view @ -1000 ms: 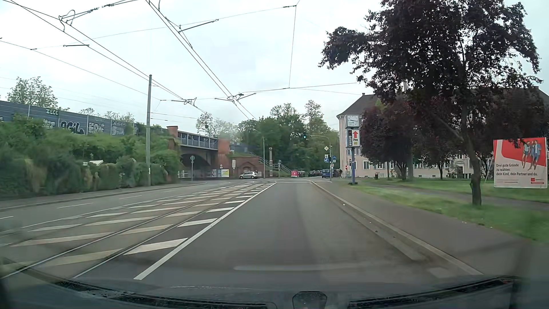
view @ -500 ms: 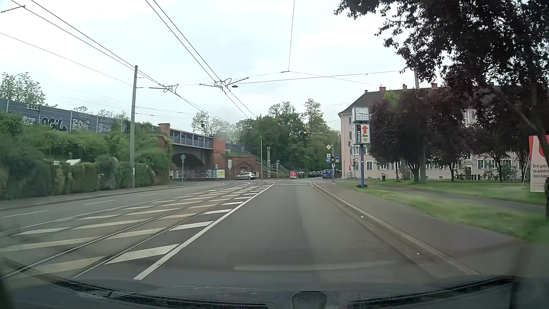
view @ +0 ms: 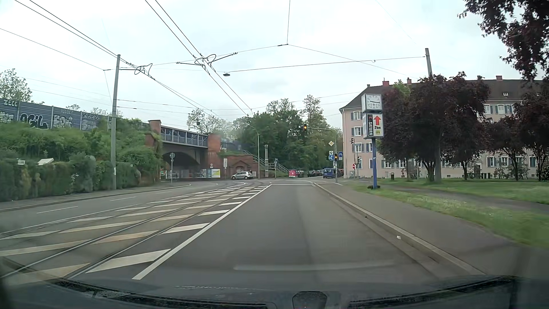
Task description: Follow the waypoints while adhering to traffic rules and regulations
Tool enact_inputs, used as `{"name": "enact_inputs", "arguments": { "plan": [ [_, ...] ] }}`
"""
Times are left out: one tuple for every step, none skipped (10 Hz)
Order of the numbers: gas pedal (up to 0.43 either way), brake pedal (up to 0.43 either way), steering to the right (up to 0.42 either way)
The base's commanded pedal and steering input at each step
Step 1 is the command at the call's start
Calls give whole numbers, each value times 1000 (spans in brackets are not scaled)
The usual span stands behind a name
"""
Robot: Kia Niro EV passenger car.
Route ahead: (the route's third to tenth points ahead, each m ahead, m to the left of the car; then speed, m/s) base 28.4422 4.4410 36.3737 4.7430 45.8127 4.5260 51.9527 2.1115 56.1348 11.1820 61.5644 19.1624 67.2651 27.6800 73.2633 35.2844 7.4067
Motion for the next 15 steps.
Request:
{"name": "enact_inputs", "arguments": {
  "plan": [
    [0, 0, 4],
    [0, 0, 4],
    [0, 0, 5],
    [0, 0, 5],
    [0, 0, 4],
    [0, 0, 5],
    [0, 0, 5],
    [0, 0, 5],
    [0, 0, 5],
    [0, 0, 6],
    [0, 0, 6],
    [0, 0, 6],
    [0, 0, 6],
    [0, 0, 6],
    [0, 0, 6]
  ]
}}
